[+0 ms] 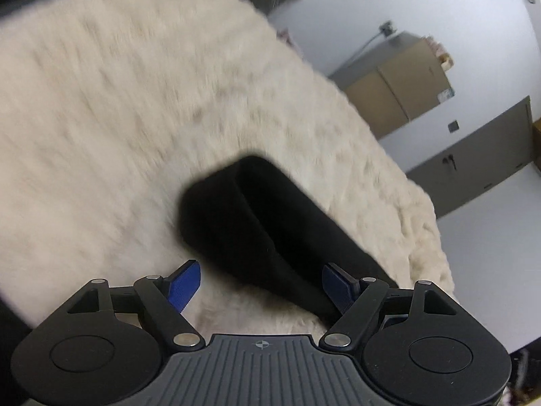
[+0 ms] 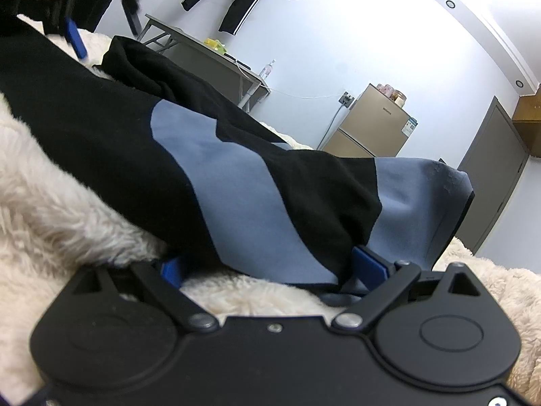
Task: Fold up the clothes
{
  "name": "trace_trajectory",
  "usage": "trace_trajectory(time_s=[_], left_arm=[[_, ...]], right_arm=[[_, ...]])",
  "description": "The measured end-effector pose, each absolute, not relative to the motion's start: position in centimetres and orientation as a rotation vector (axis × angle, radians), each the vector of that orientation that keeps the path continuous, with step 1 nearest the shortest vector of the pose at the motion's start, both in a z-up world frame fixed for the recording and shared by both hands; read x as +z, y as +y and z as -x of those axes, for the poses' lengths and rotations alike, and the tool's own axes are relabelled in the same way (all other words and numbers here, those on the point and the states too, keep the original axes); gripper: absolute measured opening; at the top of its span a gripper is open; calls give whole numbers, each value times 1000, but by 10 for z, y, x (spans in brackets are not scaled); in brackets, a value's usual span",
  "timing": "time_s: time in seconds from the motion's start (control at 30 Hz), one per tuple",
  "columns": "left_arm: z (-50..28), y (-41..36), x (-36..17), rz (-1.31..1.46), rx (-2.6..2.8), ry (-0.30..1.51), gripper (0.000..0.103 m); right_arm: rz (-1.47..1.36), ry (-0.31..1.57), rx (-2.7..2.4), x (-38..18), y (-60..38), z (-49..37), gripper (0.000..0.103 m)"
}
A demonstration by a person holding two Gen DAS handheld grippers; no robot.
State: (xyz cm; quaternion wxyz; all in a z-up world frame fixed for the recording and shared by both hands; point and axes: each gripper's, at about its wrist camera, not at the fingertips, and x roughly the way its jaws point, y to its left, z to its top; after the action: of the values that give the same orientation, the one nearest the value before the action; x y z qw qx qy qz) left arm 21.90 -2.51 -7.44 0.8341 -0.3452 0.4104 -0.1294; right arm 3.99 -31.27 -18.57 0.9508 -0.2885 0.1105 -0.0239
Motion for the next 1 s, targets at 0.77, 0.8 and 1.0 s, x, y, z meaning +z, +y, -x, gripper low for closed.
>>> trace_trajectory(time_s=[0.77, 0.8, 1.0], left_arm=[[-168, -11, 46, 79, -31, 362, 37], [-173, -5, 35, 112, -13, 433, 57], [-155, 78, -16, 641, 112, 641, 65]], right_arm=[[603, 218, -50, -184, -315, -37, 96], [603, 218, -50, -184, -315, -37, 96], [606, 216, -51, -184, -316, -37, 96]])
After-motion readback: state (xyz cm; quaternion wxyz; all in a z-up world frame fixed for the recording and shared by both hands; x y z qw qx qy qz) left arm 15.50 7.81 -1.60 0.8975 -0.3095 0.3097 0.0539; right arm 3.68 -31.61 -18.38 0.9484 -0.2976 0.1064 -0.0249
